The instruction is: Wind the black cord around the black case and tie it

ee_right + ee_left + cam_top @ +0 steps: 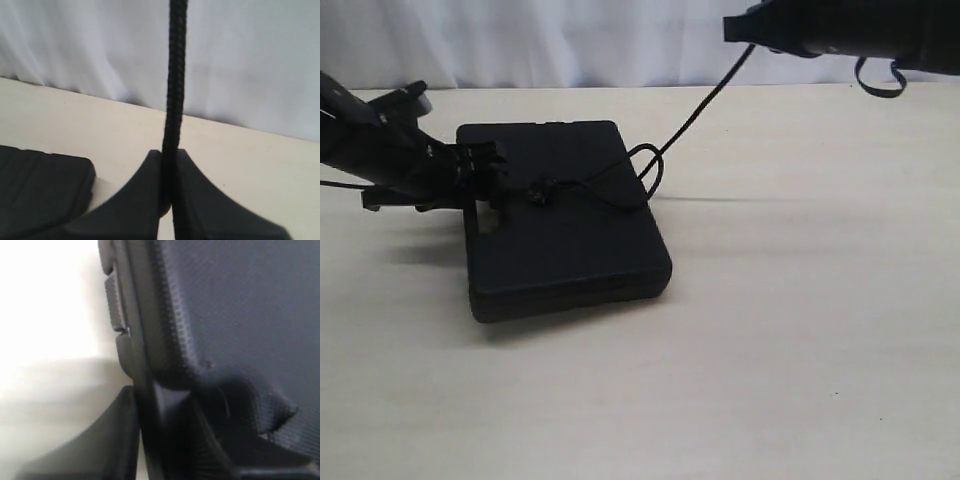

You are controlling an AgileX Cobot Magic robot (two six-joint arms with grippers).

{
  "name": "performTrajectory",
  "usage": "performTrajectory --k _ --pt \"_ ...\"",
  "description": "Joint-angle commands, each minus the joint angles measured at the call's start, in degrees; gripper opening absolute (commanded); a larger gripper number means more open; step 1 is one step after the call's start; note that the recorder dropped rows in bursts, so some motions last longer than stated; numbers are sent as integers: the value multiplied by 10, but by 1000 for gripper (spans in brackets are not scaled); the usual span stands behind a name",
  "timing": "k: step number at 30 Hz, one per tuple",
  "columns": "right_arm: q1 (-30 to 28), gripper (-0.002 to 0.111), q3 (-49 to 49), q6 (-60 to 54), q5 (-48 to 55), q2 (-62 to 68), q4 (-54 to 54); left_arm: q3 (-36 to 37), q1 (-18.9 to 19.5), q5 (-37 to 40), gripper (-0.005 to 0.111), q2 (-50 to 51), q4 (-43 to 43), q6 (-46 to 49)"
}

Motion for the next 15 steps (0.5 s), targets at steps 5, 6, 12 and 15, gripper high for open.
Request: performTrajectory --k 5,6,12,15 --pt "-92 4 87 -12 9 -15 -2 -4 34 36 0 -31 16 66" --pt "-99 4 94 -21 9 -15 -2 -4 34 36 0 -31 17 68" --pt "-145 4 134 -42 8 -15 -2 -4 34 32 0 -31 40 69" --pt "-167 4 149 -50 4 -13 -2 -4 34 33 0 -26 51 69"
